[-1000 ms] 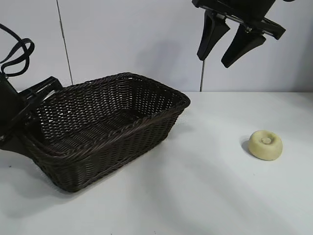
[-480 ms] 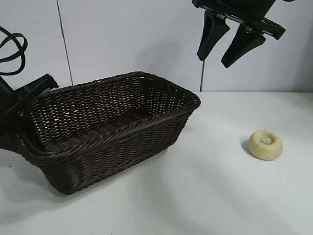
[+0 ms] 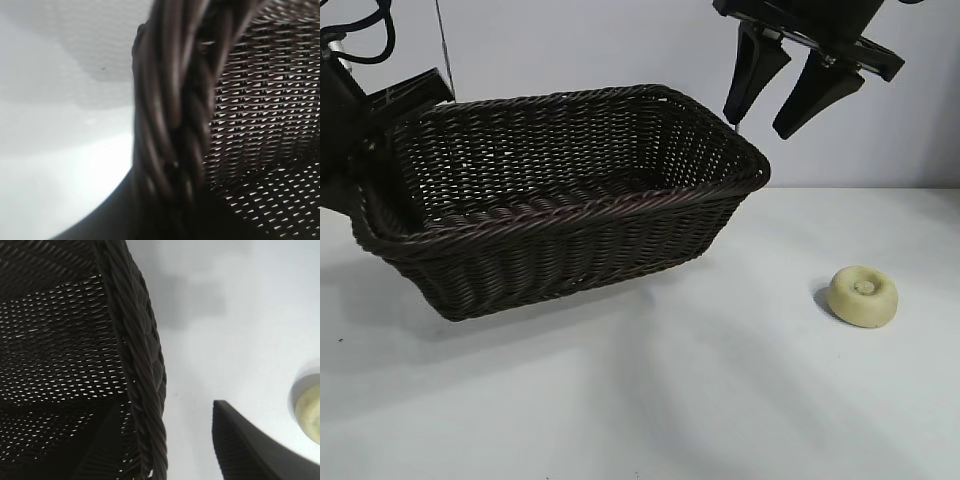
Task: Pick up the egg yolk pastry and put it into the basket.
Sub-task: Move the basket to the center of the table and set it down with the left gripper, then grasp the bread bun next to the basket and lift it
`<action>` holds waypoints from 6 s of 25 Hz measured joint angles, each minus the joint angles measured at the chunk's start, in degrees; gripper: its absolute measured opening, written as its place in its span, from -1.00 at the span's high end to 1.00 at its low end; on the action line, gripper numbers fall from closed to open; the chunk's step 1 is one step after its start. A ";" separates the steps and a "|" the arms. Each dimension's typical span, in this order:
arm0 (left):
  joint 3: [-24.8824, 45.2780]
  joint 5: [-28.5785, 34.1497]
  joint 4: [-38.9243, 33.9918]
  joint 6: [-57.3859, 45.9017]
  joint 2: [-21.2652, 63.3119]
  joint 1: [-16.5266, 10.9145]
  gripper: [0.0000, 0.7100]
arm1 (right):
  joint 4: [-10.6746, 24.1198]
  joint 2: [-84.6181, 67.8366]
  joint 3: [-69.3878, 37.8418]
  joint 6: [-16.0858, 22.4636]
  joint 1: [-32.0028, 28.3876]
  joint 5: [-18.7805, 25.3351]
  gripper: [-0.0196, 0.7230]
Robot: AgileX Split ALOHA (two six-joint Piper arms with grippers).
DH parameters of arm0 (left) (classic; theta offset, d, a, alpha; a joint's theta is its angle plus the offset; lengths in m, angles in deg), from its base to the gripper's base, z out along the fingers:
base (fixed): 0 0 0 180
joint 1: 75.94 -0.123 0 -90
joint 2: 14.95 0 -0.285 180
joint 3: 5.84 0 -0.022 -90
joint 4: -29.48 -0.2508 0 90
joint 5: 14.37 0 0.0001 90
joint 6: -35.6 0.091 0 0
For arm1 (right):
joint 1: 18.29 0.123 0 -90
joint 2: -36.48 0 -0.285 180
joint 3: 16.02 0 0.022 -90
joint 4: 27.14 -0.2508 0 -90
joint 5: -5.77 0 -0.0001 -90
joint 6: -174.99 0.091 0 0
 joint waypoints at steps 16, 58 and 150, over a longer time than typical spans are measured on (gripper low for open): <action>-17.54 12.96 -0.17 17.80 -16.56 0.00 0.72 | 0.17 0.00 0.00 0.21 0.00 0.34 -0.13; -19.14 8.89 5.27 22.91 -21.67 -0.05 -0.42 | 0.17 0.00 0.00 1.30 0.00 -0.03 -0.13; -5.40 1.80 16.96 24.94 0.91 0.13 -0.43 | 8.42 0.00 -0.19 1.54 -11.87 5.06 -0.13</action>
